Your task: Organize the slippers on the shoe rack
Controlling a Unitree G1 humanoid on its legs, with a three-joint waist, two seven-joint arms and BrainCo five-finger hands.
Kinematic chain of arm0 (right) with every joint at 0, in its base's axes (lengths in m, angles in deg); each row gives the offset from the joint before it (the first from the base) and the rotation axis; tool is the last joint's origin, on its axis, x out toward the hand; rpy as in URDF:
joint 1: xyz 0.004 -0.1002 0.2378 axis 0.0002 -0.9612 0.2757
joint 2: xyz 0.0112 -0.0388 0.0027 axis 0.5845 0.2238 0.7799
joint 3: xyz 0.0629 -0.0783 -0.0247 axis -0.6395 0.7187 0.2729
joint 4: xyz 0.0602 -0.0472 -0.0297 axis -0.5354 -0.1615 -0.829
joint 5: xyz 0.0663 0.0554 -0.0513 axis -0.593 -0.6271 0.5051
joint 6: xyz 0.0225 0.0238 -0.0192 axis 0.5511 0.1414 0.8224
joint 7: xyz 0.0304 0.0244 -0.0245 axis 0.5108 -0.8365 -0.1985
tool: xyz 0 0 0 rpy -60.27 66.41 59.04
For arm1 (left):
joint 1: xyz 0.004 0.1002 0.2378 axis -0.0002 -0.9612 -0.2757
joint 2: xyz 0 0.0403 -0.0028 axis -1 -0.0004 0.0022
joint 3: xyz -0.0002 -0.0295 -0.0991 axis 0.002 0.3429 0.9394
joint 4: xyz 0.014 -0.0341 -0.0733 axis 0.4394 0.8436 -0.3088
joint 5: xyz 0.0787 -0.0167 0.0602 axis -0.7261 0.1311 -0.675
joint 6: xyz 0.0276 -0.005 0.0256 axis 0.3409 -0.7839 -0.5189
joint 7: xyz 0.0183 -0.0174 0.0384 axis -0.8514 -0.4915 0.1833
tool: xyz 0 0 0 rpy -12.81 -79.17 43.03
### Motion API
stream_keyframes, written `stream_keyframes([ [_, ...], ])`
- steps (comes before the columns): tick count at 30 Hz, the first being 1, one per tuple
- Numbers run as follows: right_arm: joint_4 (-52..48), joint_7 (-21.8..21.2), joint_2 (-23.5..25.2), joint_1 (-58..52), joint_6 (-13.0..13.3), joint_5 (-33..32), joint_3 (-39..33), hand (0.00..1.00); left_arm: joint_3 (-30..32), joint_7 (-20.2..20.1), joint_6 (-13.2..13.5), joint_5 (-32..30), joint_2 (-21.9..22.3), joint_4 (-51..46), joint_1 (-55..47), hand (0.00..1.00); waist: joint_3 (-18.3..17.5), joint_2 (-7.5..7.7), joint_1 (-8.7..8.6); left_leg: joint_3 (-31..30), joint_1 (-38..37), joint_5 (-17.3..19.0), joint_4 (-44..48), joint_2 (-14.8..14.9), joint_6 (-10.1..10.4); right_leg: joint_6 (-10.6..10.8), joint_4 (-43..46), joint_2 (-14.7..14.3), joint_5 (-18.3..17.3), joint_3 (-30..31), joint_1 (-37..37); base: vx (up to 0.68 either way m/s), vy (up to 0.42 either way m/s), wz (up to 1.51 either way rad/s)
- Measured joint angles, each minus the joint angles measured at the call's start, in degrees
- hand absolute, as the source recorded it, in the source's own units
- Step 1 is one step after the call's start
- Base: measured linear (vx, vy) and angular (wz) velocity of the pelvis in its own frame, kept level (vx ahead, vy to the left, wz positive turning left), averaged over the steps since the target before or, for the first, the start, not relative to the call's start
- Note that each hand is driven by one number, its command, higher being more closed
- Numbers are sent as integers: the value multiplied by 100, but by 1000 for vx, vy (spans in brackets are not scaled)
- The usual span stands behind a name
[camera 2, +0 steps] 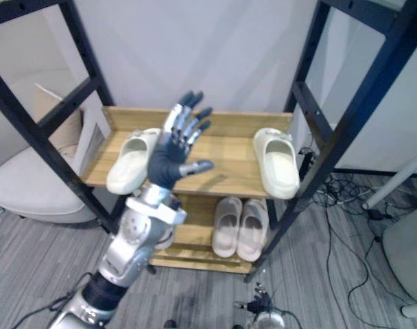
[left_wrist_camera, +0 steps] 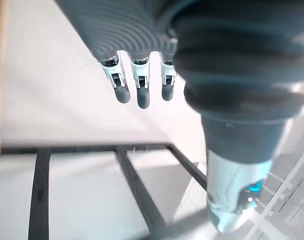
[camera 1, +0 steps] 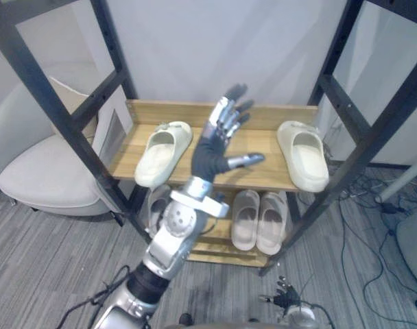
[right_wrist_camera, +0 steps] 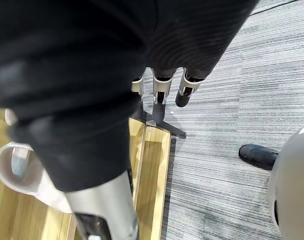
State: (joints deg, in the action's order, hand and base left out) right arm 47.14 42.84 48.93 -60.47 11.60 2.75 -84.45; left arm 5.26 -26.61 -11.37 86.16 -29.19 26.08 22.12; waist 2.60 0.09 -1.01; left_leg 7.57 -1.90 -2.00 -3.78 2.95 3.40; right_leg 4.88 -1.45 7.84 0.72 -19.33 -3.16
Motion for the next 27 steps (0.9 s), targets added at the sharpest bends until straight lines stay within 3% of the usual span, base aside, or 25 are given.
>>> stream_keyframes([
  [7,-110,-156,-10,8,-15,96,-5,0,680,105,2,-191,-735,969,431,0,-36,71,-9,124,113,-1,-2,-14,-2,-2,-120,-17,112,126,121,13,4,-9],
  [11,-334,-203,-22,22,-62,101,-10,0,1017,104,-18,-347,-1582,1770,489,0,-35,90,-122,158,145,1,-6,-59,-1,-10,-305,-45,227,161,127,18,5,-7],
  [17,-485,-276,-43,-10,-62,105,-10,0,1225,100,-105,-733,-2525,2449,585,0,-24,100,-91,291,197,21,-10,-37,23,-23,-366,-75,274,289,249,0,-8,-13],
  [27,-504,-367,-55,-112,-57,112,-13,0,1570,105,-160,-1125,-2966,2615,627,0,-16,108,-93,321,294,23,-42,-42,26,-20,-376,-79,277,368,395,-3,-1,-2],
])
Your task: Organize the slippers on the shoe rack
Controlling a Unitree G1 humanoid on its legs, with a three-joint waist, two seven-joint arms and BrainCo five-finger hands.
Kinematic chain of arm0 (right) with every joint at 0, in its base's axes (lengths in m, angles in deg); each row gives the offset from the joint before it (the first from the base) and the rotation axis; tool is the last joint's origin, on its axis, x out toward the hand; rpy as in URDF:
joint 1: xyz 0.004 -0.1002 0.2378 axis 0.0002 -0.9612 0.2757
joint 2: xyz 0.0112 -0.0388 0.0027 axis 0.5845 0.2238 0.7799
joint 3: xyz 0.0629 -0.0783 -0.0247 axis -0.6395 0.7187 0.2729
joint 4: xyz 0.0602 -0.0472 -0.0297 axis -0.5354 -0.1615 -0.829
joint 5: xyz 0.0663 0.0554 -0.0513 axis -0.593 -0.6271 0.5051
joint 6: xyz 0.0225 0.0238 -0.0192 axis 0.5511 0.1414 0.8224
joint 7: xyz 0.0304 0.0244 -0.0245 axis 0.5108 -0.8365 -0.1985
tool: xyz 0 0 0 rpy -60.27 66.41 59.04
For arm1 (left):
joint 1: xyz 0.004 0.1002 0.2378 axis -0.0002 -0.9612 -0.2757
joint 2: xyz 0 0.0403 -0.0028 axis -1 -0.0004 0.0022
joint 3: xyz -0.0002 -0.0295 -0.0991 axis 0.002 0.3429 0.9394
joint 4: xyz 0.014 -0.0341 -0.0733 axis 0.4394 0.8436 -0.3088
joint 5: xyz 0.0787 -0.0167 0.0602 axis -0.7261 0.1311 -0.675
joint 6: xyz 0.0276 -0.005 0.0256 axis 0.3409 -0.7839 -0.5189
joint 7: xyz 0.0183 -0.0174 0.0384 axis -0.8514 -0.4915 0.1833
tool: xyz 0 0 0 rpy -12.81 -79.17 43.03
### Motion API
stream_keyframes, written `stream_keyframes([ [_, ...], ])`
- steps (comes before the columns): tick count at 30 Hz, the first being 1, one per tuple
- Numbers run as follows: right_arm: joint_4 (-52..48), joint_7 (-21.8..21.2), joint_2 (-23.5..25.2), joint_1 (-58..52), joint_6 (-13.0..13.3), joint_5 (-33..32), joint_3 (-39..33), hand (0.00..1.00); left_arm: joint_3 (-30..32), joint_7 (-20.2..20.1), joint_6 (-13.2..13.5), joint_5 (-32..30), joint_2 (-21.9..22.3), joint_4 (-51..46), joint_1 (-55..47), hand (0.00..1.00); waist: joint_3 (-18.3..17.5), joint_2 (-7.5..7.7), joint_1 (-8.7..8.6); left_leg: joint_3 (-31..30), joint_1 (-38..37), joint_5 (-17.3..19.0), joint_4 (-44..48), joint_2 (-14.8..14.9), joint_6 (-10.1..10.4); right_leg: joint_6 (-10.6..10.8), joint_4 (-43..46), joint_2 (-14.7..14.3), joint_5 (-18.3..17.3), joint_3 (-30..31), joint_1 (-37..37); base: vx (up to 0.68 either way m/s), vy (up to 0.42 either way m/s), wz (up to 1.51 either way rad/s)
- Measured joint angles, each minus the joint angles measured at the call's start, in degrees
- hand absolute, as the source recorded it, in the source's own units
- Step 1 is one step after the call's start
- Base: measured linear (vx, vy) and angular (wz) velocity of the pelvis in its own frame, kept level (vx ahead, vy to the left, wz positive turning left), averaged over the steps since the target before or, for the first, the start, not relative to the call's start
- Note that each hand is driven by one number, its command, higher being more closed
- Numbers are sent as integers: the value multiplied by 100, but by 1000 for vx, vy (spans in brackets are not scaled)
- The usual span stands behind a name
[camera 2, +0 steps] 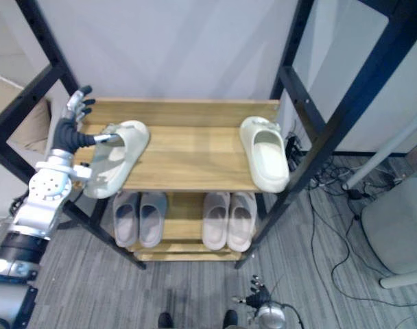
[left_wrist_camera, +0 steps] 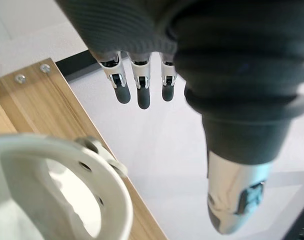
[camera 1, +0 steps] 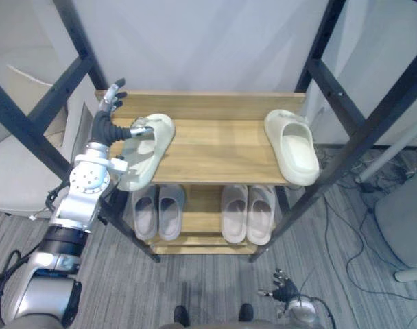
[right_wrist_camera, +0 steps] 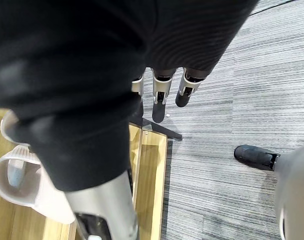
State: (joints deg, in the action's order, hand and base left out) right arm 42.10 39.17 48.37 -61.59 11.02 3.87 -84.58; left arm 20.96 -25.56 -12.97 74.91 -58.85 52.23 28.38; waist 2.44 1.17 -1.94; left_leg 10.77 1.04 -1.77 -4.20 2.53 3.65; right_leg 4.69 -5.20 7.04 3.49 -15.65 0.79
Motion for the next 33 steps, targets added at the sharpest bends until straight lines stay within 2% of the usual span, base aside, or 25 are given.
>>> stream_keyframes([
  [7,0,-13,13,-76,8,4,-6,0,128,2,-77,-485,-266,210,5,0,0,1,1,-2,-10,-1,-44,-6,0,2,4,-2,4,20,15,0,0,0],
  [19,-12,-29,60,-284,115,29,-186,0,195,0,-164,-1947,-579,414,5,0,0,1,-1,83,-50,3,-63,0,4,-1,-16,-8,21,106,34,-9,-4,-3],
  [27,-15,-37,60,-300,130,48,-185,0,148,2,-193,-2232,-643,507,6,0,1,2,-52,138,-53,5,-72,-1,7,-1,-20,-9,38,172,74,-8,-5,-4],
  [33,-18,-29,71,-291,136,48,-184,0,-146,3,-298,-2352,-644,814,127,0,13,16,-83,267,-53,7,-89,-1,10,-7,-12,-12,75,287,151,-8,-6,-10],
])
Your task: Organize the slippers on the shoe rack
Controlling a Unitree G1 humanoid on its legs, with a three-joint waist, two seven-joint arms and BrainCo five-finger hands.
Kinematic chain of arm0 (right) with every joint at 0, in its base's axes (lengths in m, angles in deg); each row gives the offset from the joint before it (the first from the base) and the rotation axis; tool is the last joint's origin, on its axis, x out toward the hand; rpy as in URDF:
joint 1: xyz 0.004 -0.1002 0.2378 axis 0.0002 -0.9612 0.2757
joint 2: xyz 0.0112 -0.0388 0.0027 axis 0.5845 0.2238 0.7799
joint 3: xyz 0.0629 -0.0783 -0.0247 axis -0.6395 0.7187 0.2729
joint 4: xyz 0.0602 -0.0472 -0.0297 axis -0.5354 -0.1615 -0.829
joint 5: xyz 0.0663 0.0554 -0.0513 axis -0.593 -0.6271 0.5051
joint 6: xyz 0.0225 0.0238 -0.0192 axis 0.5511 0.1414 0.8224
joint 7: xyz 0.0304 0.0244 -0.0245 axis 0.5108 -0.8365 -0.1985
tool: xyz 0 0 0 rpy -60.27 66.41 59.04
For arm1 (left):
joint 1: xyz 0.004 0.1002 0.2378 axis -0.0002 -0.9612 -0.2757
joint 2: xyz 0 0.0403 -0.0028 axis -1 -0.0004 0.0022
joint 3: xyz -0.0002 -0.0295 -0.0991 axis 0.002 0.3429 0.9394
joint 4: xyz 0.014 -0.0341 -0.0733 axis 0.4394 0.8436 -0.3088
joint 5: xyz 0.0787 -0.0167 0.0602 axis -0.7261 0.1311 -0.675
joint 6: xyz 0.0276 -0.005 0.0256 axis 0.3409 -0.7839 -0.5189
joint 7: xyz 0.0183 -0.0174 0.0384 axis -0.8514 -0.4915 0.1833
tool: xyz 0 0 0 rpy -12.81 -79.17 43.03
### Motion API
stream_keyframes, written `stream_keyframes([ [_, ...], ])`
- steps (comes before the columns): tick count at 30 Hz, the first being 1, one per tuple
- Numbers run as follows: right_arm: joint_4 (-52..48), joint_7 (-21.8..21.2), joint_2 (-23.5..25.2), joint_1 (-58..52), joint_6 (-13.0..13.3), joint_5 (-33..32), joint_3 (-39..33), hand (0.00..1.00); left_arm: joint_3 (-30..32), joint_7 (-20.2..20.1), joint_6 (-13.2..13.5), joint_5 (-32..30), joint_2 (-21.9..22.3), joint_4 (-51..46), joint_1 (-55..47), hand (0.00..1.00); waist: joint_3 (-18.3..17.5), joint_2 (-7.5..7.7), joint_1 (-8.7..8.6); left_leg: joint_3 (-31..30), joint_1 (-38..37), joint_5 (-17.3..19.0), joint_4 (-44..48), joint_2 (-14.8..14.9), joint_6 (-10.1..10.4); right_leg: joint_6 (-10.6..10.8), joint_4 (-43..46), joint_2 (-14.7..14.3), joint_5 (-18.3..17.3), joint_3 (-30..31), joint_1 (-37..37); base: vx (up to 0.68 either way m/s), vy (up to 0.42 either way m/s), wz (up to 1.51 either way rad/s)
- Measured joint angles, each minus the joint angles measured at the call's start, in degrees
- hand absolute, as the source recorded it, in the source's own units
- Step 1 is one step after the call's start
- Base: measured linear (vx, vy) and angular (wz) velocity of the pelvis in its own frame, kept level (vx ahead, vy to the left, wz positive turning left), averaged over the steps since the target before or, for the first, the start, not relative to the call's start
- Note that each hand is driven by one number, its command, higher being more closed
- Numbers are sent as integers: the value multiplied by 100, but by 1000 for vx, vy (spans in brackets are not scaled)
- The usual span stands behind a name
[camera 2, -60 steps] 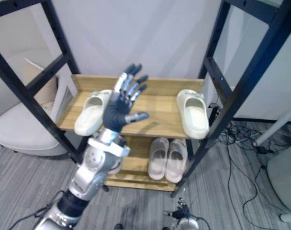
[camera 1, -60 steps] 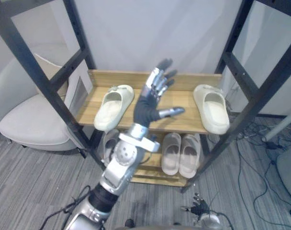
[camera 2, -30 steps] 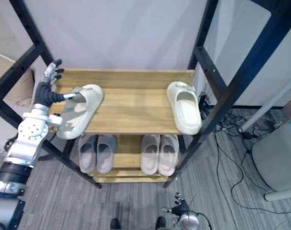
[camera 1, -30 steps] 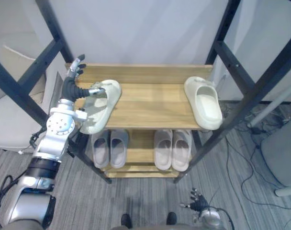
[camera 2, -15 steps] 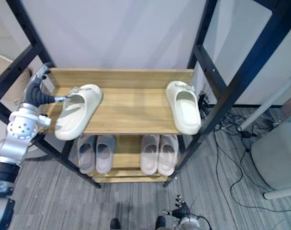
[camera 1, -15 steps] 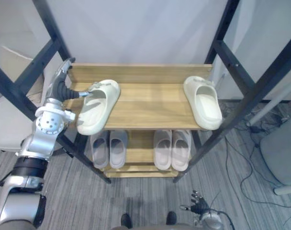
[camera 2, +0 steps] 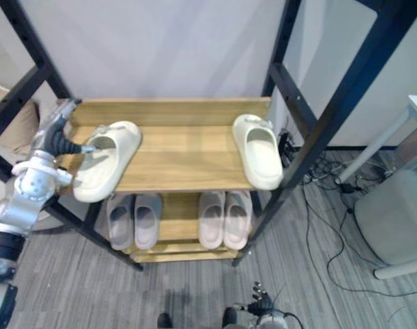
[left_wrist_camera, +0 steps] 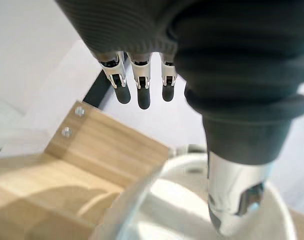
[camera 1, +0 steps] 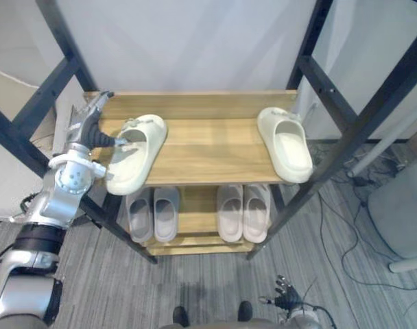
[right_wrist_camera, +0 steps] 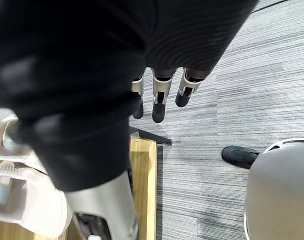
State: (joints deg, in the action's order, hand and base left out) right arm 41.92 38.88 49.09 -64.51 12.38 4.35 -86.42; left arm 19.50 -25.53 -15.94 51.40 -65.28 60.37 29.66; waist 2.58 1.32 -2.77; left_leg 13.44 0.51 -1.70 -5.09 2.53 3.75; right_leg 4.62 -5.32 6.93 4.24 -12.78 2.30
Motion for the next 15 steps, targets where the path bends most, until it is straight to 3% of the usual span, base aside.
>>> stream_keyframes([
  [7,-10,9,17,5,-1,-2,-4,0,-127,-1,-122,1,113,364,477,0,89,80,-38,152,0,0,0,-10,0,2,9,4,71,149,86,-22,-5,-12],
  [8,-10,9,17,5,-1,-2,-4,0,-128,-1,-128,1,116,377,489,100,90,79,-42,158,0,0,0,-11,0,3,9,4,73,159,90,-28,-3,-11],
  [15,-11,12,20,5,-1,-7,-28,0,-181,-2,-146,24,259,657,704,100,120,65,-62,260,-41,10,-3,-11,14,1,-1,3,84,256,110,-22,-11,-8],
])
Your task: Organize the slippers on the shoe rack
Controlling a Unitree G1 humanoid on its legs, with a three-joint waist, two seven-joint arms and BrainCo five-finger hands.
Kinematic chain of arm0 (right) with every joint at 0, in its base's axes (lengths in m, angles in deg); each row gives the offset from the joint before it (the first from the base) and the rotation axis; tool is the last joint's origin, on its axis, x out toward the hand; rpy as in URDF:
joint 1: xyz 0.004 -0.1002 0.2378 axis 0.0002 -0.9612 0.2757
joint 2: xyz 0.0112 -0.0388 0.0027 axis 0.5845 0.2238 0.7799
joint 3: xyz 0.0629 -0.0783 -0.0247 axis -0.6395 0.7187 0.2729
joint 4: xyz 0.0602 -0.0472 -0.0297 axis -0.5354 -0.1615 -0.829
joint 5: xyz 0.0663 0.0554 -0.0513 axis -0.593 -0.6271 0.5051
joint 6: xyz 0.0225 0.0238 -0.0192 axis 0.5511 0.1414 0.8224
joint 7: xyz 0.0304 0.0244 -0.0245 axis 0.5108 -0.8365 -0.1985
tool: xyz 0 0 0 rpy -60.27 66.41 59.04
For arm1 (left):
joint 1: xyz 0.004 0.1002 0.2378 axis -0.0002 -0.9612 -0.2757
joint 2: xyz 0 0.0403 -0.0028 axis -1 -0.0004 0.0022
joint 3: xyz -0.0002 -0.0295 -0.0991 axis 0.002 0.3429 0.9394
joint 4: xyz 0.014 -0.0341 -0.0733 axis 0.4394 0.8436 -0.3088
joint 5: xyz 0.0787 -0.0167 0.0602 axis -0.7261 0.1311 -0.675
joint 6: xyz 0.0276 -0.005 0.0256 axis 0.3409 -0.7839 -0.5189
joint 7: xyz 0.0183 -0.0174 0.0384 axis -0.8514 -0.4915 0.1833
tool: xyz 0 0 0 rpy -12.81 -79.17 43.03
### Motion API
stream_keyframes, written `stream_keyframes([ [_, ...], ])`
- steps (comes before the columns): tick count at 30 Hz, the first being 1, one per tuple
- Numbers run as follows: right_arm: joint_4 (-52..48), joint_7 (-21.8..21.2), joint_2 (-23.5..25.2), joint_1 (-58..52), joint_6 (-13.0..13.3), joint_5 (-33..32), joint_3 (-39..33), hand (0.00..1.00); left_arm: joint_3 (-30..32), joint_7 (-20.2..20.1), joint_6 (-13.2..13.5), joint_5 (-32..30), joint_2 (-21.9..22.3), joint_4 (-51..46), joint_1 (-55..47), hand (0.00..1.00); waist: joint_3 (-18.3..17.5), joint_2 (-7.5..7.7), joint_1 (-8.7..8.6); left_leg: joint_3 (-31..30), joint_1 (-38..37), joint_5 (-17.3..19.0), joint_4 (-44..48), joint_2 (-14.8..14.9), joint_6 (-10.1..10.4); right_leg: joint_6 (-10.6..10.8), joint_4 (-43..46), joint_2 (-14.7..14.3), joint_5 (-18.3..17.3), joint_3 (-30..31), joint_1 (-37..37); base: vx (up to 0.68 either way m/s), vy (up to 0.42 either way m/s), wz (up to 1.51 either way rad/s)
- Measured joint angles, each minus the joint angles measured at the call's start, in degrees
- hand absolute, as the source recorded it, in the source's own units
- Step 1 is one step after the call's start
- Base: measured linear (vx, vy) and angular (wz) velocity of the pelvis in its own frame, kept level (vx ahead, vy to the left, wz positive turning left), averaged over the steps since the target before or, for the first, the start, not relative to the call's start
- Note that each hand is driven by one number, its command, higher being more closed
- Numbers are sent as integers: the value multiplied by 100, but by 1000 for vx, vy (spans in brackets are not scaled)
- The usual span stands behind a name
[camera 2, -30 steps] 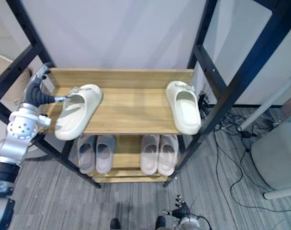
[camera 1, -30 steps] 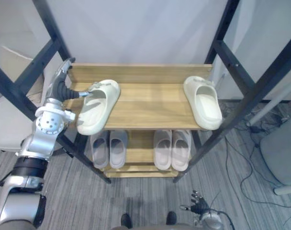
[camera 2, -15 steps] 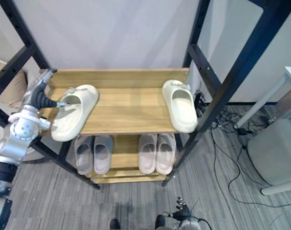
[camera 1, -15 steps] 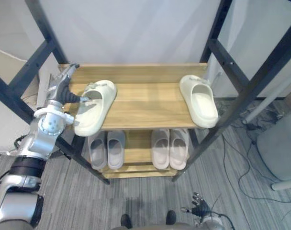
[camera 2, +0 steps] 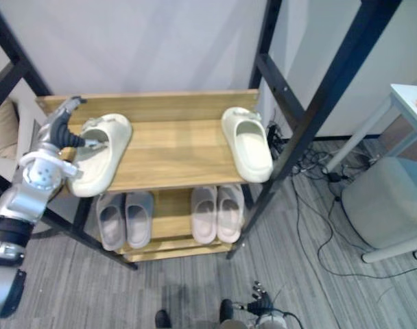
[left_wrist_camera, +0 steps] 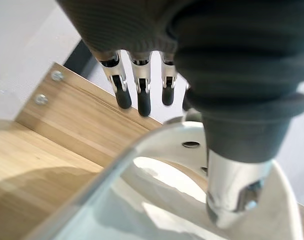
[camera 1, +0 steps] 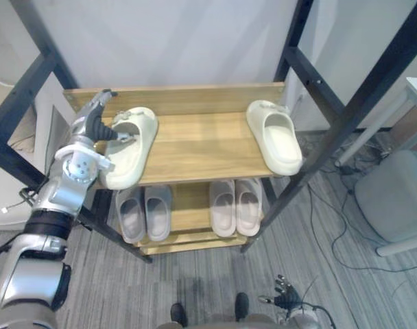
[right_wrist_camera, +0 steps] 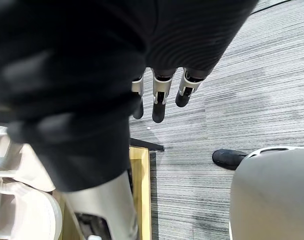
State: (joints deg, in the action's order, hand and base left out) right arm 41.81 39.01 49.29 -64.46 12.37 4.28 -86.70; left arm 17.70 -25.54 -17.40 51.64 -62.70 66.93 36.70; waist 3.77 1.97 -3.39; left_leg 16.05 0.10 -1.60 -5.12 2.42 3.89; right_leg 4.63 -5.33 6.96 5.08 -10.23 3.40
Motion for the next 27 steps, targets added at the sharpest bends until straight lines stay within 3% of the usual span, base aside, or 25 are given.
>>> stream_keyframes([
  [14,0,-1,14,-4,-19,-38,-5,0,72,97,-4,454,235,102,100,100,5,-7,-14,41,-50,1,-9,-7,1,3,10,3,36,3,-25,-3,-3,-2],
  [27,0,-1,24,11,-29,-44,0,0,-172,116,-12,654,1058,-501,94,100,10,-19,-76,-12,-125,-4,-14,-25,-6,4,13,23,34,-44,-112,-2,-3,1],
])
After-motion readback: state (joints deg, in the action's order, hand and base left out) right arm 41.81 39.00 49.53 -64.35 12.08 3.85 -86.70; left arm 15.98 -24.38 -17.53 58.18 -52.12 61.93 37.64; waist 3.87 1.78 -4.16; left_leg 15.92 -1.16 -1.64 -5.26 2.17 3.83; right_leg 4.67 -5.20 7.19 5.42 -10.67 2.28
